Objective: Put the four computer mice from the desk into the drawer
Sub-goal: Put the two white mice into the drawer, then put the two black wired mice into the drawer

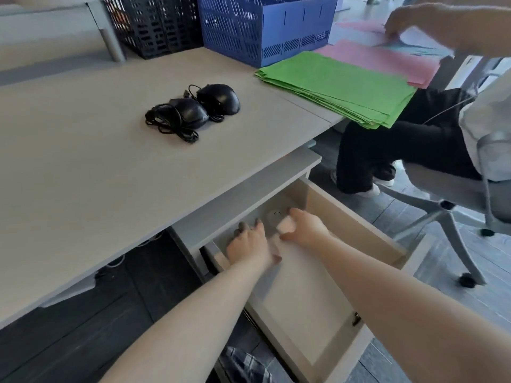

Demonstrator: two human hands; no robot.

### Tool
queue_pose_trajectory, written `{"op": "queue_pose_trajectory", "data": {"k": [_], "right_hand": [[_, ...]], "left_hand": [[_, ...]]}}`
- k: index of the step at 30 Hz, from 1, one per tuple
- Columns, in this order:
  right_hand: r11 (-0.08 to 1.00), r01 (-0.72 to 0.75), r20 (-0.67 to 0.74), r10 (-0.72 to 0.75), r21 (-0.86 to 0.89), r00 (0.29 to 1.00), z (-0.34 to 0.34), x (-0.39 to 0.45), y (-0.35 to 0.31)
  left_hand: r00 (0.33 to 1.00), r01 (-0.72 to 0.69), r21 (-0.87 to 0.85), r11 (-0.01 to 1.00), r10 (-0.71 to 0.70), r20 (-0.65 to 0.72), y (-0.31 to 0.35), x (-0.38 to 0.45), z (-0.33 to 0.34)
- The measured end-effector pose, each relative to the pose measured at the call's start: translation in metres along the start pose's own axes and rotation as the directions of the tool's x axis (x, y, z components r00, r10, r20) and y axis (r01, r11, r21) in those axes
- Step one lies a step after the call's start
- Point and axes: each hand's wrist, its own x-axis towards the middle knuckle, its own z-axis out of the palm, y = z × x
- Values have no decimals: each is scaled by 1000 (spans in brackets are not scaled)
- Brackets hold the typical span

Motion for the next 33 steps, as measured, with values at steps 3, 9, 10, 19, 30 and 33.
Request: {"op": "queue_pose_trajectory", "data": {"k": [3,9,10,19,30,33], "right_hand": [[1000,0,8,0,-20,1000,6,5,-1],[999,20,36,-19,-28,999,8,4,0],[1000,18,39,-17,-24,999,7,3,1],[994,62,20,-61,-91,998,-35,-22,-15],[983,167,-348,-185,-81,919,-96,-61,-69],[961,274,-500,-257,-40,827,-106,-59,-93]], "left_hand": [[1000,12,-13,1000,-12,-1,0,6,5],[999,6,24,1000,-7,40,1,7,10],[999,0,32,999,-1,32,1,6,9],[989,-124,51,991,127,-70,15,-18,-32],[889,-263,26,964,253,-382,20,-64,-134],[805,-296,-3,955,248,-540,3,-60,-157]]}}
